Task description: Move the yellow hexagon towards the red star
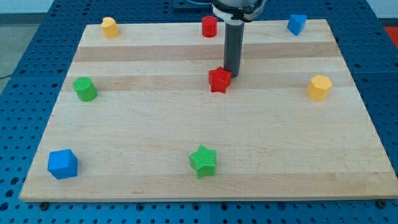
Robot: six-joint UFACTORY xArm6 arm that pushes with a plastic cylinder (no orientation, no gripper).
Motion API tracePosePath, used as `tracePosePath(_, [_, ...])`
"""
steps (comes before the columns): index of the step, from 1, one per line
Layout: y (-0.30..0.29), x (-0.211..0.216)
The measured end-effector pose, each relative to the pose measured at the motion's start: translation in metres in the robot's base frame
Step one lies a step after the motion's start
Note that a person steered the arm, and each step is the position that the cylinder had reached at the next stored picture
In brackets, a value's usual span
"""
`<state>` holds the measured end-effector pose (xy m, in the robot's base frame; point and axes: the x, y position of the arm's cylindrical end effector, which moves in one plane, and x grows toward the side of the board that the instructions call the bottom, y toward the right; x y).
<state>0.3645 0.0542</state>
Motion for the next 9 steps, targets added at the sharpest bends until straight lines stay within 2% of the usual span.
tracePosePath(1, [0.063, -0.035])
tracePosePath(2, [0.159, -0.066])
tracePosePath(3, [0.259, -0.038])
tracePosePath(4, [0.271, 0.030])
tracePosePath(5, [0.258, 0.076])
tracePosePath(7, [0.196, 0.051])
tracePosePath(9, [0.137, 0.050])
